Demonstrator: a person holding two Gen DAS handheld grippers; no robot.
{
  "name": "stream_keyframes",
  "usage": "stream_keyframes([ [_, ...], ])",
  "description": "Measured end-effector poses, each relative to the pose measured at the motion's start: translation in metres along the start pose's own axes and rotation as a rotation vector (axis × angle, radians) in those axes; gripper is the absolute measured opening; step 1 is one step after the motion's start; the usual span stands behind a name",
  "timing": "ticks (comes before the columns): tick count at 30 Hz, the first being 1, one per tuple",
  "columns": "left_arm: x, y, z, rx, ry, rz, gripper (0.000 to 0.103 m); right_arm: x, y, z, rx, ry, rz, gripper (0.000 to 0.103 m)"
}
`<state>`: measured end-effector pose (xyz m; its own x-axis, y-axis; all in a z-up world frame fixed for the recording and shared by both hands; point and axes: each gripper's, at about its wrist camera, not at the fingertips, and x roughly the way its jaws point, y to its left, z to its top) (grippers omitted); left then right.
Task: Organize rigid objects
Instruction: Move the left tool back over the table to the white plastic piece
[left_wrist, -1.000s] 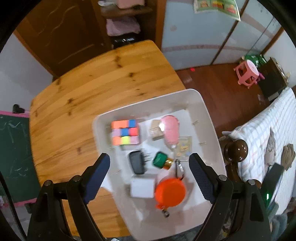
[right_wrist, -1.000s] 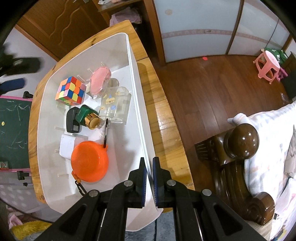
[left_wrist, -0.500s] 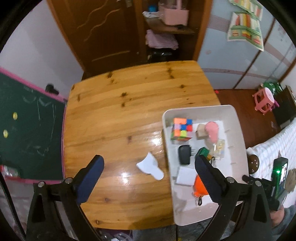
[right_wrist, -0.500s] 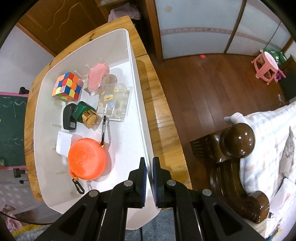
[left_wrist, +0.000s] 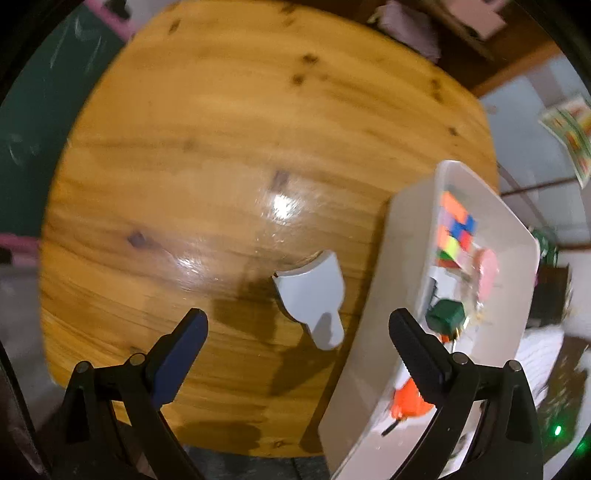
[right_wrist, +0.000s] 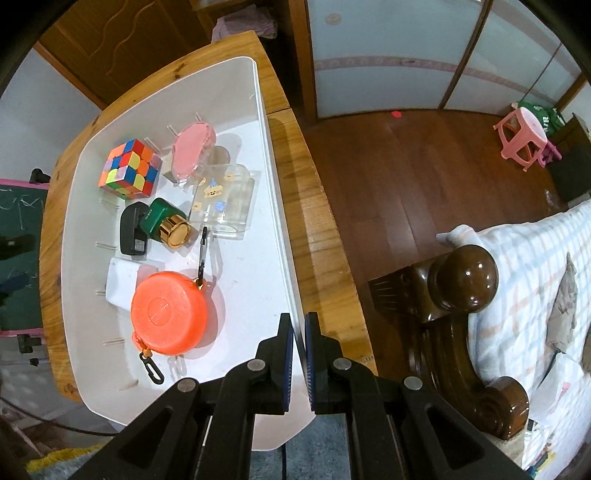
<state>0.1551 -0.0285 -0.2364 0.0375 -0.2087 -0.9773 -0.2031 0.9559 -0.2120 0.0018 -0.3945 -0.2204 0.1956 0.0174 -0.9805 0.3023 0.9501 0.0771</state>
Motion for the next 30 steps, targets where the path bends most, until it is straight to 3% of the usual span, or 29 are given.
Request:
stream_keyframes([
  [7, 0.028, 0.006, 0.006, -0.083, 0.042, -0.032, 0.099, 0.000, 0.000, 0.000, 0.010, -0.001, 0.003, 0.006],
  [30, 0.067, 0.012, 0.006, -0.305, 0.086, 0.040, 0.099, 0.000, -0.003, -0.001, 0.012, 0.000, 0.021, 0.006],
])
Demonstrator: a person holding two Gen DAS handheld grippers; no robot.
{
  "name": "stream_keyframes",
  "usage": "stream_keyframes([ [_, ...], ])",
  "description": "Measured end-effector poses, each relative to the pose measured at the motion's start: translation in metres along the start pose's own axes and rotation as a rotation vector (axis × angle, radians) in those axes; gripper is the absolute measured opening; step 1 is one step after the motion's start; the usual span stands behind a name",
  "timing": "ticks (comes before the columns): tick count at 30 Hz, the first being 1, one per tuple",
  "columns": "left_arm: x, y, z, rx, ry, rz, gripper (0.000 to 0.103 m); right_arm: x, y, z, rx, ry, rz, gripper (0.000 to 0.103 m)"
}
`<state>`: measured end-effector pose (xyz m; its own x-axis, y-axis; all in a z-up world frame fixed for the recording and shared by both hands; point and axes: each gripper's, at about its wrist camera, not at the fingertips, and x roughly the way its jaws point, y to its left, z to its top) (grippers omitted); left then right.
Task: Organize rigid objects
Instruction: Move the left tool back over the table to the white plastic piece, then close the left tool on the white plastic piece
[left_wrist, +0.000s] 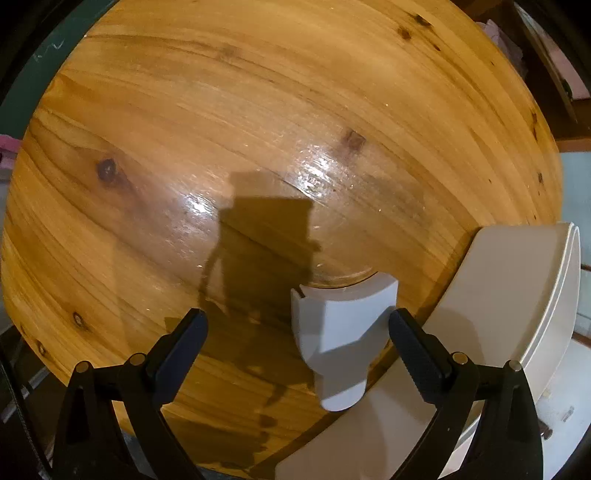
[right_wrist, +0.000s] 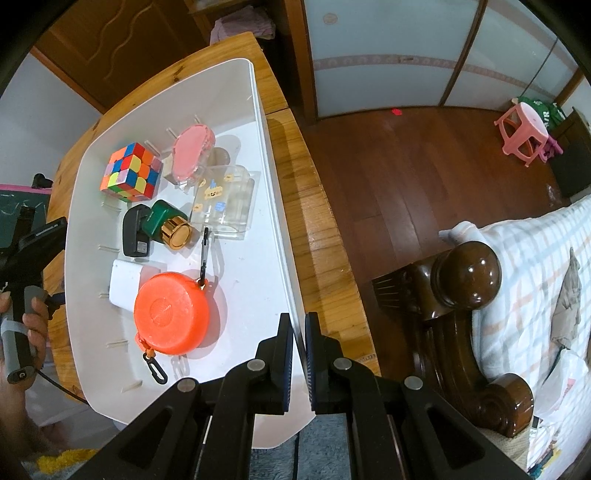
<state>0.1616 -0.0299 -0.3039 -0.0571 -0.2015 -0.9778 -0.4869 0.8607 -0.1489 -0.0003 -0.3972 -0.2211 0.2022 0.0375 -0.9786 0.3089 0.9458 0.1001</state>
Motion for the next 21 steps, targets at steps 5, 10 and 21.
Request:
stream_keyframes([
  [5, 0.005, -0.010, -0.004, -0.029, -0.001, 0.008, 0.100, 0.000, 0.000, 0.000, -0.001, -0.001, 0.000, 0.006],
  [10, 0.008, -0.018, -0.007, -0.050, -0.002, 0.016, 0.100, 0.000, 0.000, 0.000, 0.000, -0.002, 0.003, 0.006],
  [21, 0.028, -0.027, -0.004, -0.105, 0.036, 0.066, 0.099, 0.000, 0.000, 0.000, 0.001, 0.000, 0.004, 0.006],
])
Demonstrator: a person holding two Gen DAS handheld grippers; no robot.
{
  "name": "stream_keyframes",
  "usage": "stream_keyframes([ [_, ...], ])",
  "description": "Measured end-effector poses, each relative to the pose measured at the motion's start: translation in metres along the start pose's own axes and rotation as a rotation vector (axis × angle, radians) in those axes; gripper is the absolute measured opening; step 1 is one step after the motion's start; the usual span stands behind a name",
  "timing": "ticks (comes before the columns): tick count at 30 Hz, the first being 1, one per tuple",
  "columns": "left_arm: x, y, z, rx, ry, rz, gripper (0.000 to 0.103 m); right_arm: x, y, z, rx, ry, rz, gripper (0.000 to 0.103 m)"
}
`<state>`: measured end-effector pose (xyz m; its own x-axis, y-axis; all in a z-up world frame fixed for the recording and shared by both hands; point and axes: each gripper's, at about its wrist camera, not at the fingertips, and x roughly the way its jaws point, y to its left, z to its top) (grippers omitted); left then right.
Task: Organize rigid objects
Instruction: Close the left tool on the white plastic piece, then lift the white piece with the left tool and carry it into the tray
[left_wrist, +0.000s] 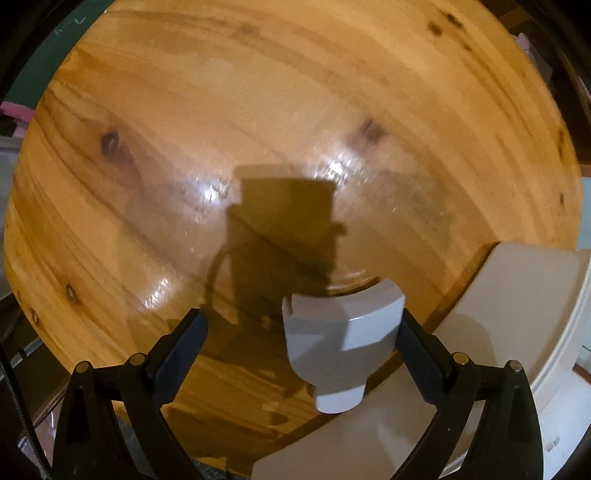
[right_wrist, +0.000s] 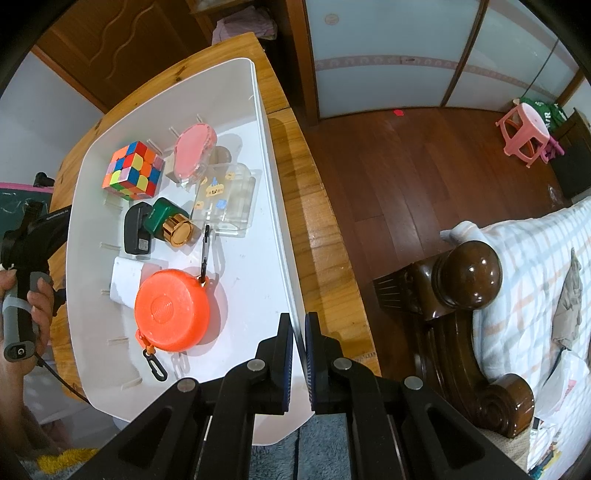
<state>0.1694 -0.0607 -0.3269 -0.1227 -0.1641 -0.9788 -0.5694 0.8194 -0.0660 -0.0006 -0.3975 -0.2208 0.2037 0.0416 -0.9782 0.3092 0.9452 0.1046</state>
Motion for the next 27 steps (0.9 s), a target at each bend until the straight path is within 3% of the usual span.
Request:
stream_keyframes([
  [4, 0.007, 0.008, -0.006, -0.007, 0.019, 0.056, 0.099, 0.000, 0.000, -0.002, 0.004, 0.000, 0.007, 0.006],
  [7, 0.006, 0.011, -0.008, -0.013, 0.004, 0.052, 0.091, 0.000, 0.000, -0.002, 0.003, 0.000, 0.008, 0.006],
  [9, 0.002, 0.010, -0.011, 0.001, -0.015, 0.054, 0.074, 0.000, 0.000, -0.002, 0.003, 0.000, 0.006, 0.006],
  [11, -0.003, 0.007, -0.014, 0.028, -0.027, 0.065, 0.065, 0.000, 0.000, -0.002, 0.002, 0.001, 0.006, 0.006],
  [13, -0.001, 0.007, -0.016, 0.046, -0.024, 0.097, 0.064, 0.000, 0.000, -0.002, 0.003, 0.000, 0.007, 0.006],
  [19, -0.008, 0.019, -0.024, 0.082, -0.033, 0.097, 0.064, 0.000, 0.000, -0.003, 0.003, 0.000, 0.010, 0.006],
  [27, -0.068, 0.020, -0.046, 0.251, -0.159, 0.078, 0.064, 0.000, -0.001, -0.004, 0.002, -0.002, 0.012, 0.006],
])
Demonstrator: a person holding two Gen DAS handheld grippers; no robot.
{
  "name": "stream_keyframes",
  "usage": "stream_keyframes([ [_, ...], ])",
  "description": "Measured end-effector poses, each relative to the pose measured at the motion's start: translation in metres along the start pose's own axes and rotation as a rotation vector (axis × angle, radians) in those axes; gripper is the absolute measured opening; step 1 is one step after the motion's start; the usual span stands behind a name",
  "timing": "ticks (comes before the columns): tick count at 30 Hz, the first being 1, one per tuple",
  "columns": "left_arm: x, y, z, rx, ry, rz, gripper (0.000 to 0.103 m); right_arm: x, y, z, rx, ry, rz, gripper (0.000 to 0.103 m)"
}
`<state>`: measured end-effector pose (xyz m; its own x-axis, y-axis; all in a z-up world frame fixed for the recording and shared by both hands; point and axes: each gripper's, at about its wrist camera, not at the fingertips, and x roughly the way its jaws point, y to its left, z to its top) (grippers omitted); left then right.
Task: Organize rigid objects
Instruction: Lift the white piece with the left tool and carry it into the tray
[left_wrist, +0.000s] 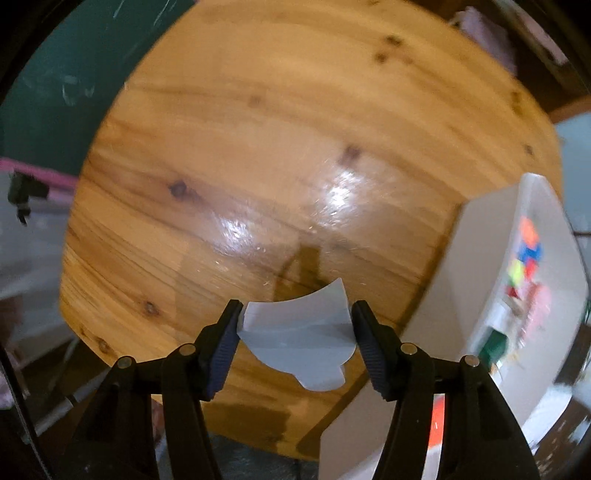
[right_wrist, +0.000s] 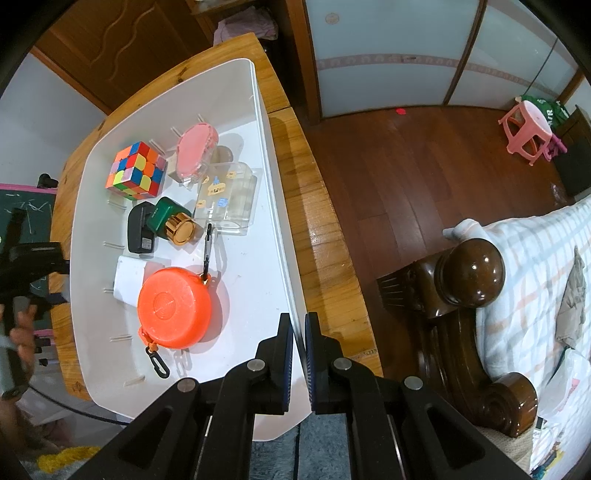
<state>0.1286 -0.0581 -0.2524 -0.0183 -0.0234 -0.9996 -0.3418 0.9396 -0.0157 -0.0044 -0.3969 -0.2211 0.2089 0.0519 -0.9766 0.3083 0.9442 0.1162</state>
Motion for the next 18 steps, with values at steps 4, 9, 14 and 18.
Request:
stream_keyframes([
  [4, -0.049, -0.003, -0.011, 0.111, -0.082, -0.014, 0.064, 0.000, 0.001, 0.000, -0.006, -0.001, -0.003, 0.006],
  [9, -0.105, -0.024, -0.025, 0.217, -0.160, -0.050, 0.064, -0.001, 0.003, 0.001, -0.014, -0.003, 0.002, 0.006],
  [14, -0.138, -0.058, -0.048, 0.339, -0.227, -0.073, 0.064, -0.004, 0.002, 0.001, -0.023, -0.012, 0.009, 0.006],
  [18, -0.149, -0.071, -0.059, 0.411, -0.257, -0.073, 0.064, -0.007, 0.003, 0.000, -0.037, -0.023, 0.014, 0.006],
])
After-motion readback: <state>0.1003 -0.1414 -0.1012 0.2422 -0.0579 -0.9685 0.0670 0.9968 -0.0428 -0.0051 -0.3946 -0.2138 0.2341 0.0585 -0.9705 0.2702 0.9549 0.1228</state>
